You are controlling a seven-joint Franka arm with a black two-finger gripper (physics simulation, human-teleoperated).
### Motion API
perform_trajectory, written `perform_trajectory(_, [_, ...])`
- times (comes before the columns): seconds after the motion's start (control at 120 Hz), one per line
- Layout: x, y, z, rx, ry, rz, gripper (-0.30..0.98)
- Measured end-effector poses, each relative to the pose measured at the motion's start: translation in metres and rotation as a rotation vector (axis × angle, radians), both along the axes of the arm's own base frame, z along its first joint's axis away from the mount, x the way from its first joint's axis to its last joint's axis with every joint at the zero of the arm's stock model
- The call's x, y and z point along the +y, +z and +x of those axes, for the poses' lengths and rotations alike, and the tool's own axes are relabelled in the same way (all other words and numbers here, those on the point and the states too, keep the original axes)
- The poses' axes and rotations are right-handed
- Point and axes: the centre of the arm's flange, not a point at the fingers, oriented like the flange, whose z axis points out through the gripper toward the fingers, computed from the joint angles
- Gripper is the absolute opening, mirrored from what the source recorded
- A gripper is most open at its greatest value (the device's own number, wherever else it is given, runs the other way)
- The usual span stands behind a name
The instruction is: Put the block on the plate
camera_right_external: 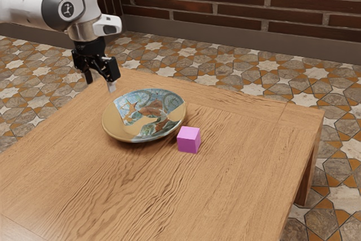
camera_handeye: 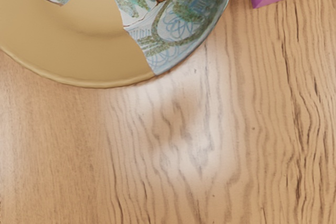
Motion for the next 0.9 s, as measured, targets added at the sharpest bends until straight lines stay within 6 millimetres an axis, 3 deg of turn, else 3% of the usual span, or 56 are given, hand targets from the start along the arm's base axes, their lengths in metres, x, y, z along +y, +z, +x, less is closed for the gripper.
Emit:
perform_trajectory(0.133, [-0.001,-0.005,0.007,0.002,-0.013,0.005,0.69])
perform_trajectory(0.233, [-0.004,-0.021,0.035,0.016,-0.023,0.021,0.69])
perform_trajectory(0.408, [-0.064,-0.077,0.079,0.036,-0.171,0.029,0.69])
perform_trajectory(0.567, [-0.106,-0.124,0.134,0.008,-0.316,-0.047,0.69])
perform_trajectory(0.675, [-0.136,-0.146,0.151,-0.007,-0.46,-0.086,0.69])
perform_trajectory(0.817, [-0.16,-0.169,0.163,-0.033,-0.639,-0.102,0.69])
perform_trajectory(0.9, [-0.153,-0.181,0.169,-0.039,-0.712,-0.09,0.69])
